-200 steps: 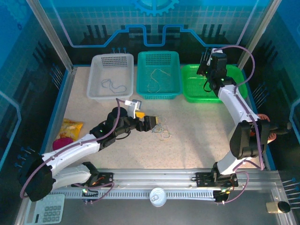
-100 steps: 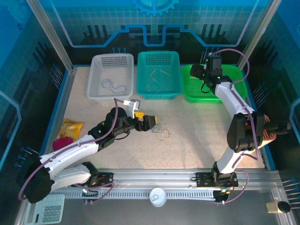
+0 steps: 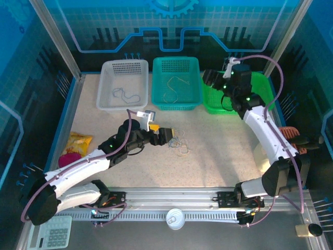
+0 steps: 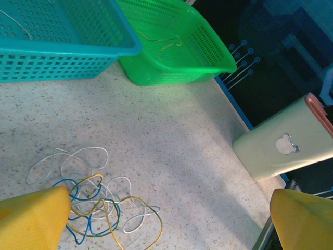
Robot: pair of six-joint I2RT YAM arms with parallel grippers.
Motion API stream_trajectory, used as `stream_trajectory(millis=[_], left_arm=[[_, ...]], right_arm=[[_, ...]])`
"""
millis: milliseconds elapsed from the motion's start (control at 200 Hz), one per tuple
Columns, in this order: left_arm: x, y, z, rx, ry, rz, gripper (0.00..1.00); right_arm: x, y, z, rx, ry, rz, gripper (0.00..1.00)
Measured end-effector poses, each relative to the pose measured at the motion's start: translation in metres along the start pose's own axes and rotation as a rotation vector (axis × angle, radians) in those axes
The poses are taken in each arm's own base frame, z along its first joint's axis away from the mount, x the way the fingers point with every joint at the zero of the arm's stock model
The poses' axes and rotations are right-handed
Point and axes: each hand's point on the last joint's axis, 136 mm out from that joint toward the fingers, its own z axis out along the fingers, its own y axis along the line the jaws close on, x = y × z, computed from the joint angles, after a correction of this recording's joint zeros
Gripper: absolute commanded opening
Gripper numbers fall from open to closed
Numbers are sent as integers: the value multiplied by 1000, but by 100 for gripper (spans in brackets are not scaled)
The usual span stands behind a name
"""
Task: Untangle the cables
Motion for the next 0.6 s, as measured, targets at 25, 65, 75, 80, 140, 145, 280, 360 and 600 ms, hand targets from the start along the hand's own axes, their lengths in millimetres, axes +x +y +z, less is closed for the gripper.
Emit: stream_trajectory(millis=[25, 65, 75, 80, 140, 145, 280, 360, 600], left_arm=[[0, 1, 0, -7, -3, -1, 99], [-1, 4, 0, -20, -9, -2, 99], [-1, 4, 0, -21, -10, -4, 99], [-1, 5, 0, -25, -11, -5, 99], [-3, 8, 0, -41, -18, -12, 99], [-2, 8, 0, -44, -19, -13, 99], [0, 18, 2, -82, -13, -38, 99], [2, 25, 3, -102, -8, -63, 99], [11, 55, 4, -165, 6, -150, 99]], right_arm=[[12, 3, 1, -10, 23, -4, 78], [31, 7, 3, -23, 64, -11, 77], [38, 8, 3, -27, 78, -13, 77], [40, 8, 4, -28, 82, -14, 77], [74, 12, 7, -41, 155, -25, 76], [78, 12, 7, -42, 165, -27, 76], [155, 14, 6, -60, 331, -53, 72], [195, 11, -1, -64, 416, -67, 70], [267, -6, -28, -53, 568, -73, 56]])
